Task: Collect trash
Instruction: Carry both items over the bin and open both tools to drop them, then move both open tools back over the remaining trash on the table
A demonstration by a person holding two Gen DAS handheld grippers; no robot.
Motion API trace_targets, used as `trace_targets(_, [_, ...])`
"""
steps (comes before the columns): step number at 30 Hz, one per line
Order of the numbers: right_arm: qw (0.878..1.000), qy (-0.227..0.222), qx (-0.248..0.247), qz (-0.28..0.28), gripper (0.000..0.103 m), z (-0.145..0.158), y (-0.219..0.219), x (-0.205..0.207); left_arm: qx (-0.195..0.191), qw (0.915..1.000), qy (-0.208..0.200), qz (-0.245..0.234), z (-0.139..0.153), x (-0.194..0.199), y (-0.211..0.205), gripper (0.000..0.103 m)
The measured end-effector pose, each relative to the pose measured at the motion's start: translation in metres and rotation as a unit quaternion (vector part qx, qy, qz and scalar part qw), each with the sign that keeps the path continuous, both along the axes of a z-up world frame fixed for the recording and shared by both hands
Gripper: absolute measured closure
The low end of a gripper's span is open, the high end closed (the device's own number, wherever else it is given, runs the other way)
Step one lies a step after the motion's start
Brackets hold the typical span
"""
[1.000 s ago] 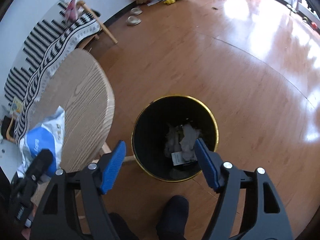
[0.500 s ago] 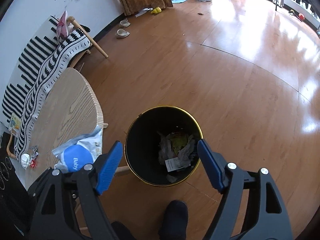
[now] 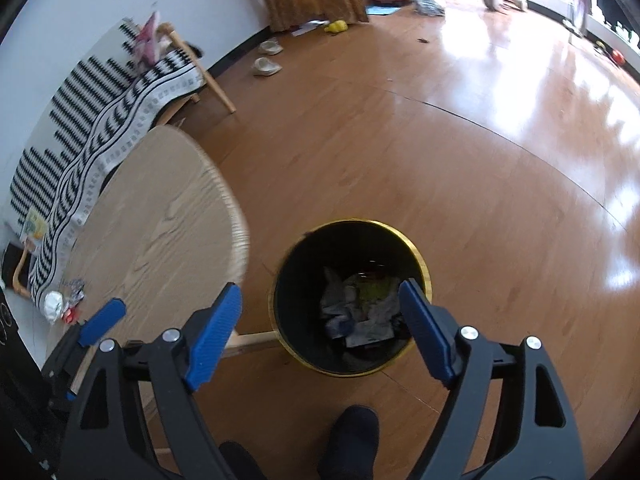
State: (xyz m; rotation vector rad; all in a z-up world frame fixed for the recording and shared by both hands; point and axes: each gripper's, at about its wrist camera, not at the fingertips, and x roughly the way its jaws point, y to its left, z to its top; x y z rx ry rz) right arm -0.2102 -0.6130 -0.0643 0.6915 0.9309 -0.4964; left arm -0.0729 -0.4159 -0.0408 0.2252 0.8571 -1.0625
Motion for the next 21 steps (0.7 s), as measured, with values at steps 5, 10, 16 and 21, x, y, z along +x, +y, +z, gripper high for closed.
trace_targets(5, [0.997, -0.006, -0.010, 0.073, 0.024, 0.012, 0.052, 0.056, 0.002, 0.9968, -0.016, 0.078, 0.011, 0.043, 0.065, 0.011])
trace_targets(10, [0.988, -0.013, -0.016, 0.154, 0.024, 0.018, 0.122, 0.115, 0.002, 0.9849, -0.014, 0.172, 0.019, 0.093, 0.144, 0.011])
trace_targets(16, [0.969, -0.018, -0.009, 0.245, 0.024, 0.018, 0.215, 0.196, 0.003, 0.9613, -0.016, 0.275, 0.025, 0.139, 0.257, 0.011])
trace_targets(21, [0.953, -0.023, -0.009, 0.302, 0.024, 0.022, 0.278, 0.263, 0.003, 0.9384, -0.010, 0.345, 0.023, 0.167, 0.345, 0.011])
